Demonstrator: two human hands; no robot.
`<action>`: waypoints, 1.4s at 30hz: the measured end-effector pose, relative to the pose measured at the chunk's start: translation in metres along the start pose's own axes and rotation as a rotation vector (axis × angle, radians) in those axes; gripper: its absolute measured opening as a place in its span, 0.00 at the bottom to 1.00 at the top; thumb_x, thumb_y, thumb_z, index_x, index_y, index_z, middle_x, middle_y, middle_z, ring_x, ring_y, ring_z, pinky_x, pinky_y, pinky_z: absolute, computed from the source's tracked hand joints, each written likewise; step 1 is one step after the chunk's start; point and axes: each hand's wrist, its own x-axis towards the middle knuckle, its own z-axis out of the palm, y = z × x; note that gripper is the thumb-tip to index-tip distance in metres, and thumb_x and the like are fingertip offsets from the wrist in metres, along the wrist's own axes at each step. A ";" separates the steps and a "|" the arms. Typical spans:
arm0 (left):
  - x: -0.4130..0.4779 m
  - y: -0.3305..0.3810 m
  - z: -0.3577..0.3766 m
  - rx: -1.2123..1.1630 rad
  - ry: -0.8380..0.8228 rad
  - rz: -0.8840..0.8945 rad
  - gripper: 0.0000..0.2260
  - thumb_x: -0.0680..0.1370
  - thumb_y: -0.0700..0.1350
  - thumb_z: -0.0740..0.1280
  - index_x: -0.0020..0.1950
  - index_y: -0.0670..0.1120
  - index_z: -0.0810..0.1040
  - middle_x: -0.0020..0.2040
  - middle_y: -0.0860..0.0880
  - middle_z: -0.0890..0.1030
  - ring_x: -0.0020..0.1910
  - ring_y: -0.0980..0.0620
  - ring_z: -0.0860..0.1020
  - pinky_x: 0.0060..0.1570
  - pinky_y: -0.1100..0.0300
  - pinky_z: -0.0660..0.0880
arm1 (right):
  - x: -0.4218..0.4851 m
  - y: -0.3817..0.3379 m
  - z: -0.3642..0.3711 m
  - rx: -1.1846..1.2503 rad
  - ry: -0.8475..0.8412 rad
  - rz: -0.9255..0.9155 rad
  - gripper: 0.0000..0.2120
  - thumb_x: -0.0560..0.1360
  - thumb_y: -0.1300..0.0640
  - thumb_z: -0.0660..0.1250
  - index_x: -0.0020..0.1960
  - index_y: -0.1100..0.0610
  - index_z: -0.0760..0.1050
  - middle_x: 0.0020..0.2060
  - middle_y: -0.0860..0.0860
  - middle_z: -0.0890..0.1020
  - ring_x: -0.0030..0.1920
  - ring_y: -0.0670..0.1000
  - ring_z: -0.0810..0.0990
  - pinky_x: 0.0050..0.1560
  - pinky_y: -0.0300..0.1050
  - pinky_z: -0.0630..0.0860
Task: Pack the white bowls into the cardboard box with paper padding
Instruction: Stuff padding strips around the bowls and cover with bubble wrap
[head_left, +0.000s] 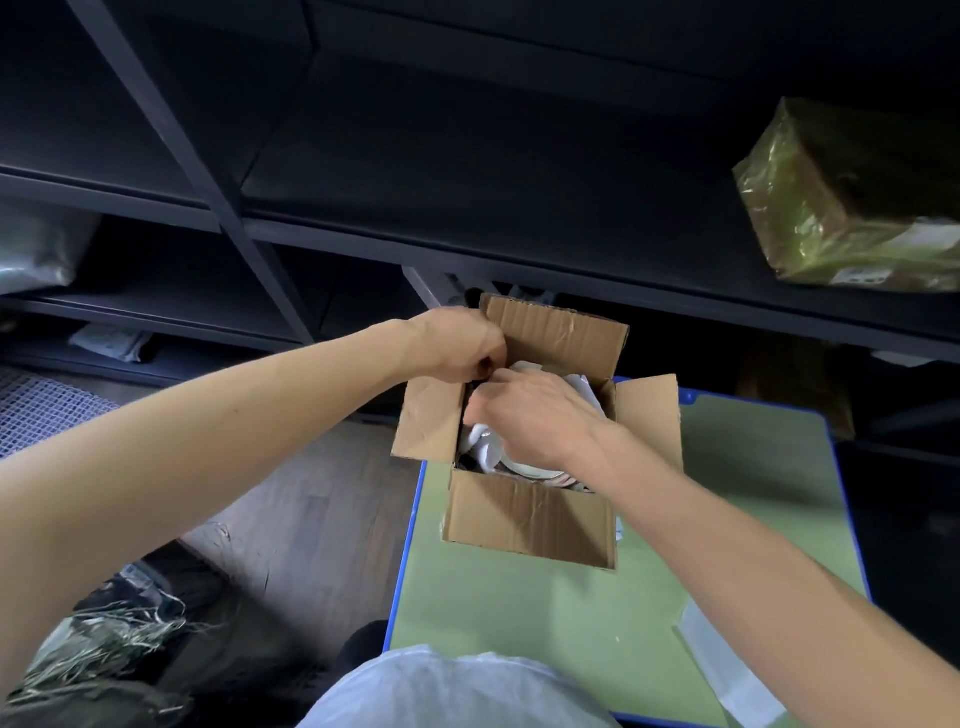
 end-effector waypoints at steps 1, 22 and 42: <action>-0.003 -0.002 0.003 -0.001 -0.005 -0.021 0.09 0.78 0.44 0.62 0.48 0.51 0.82 0.41 0.51 0.81 0.41 0.49 0.78 0.40 0.54 0.76 | 0.004 -0.002 -0.003 -0.038 -0.015 -0.036 0.10 0.66 0.62 0.69 0.40 0.47 0.78 0.34 0.43 0.69 0.42 0.50 0.70 0.35 0.43 0.62; -0.024 -0.008 0.017 -0.224 0.052 -0.130 0.09 0.81 0.48 0.59 0.48 0.51 0.78 0.41 0.53 0.79 0.43 0.48 0.78 0.45 0.52 0.77 | 0.015 0.004 0.010 -0.155 0.003 0.008 0.17 0.74 0.63 0.62 0.62 0.53 0.74 0.54 0.50 0.78 0.55 0.54 0.71 0.55 0.47 0.70; -0.009 -0.003 -0.001 -0.083 -0.065 -0.162 0.11 0.80 0.47 0.59 0.41 0.50 0.77 0.39 0.51 0.77 0.42 0.48 0.77 0.42 0.54 0.75 | 0.001 -0.007 0.022 -0.053 0.142 0.106 0.17 0.69 0.62 0.60 0.57 0.56 0.71 0.50 0.54 0.78 0.49 0.57 0.75 0.49 0.50 0.69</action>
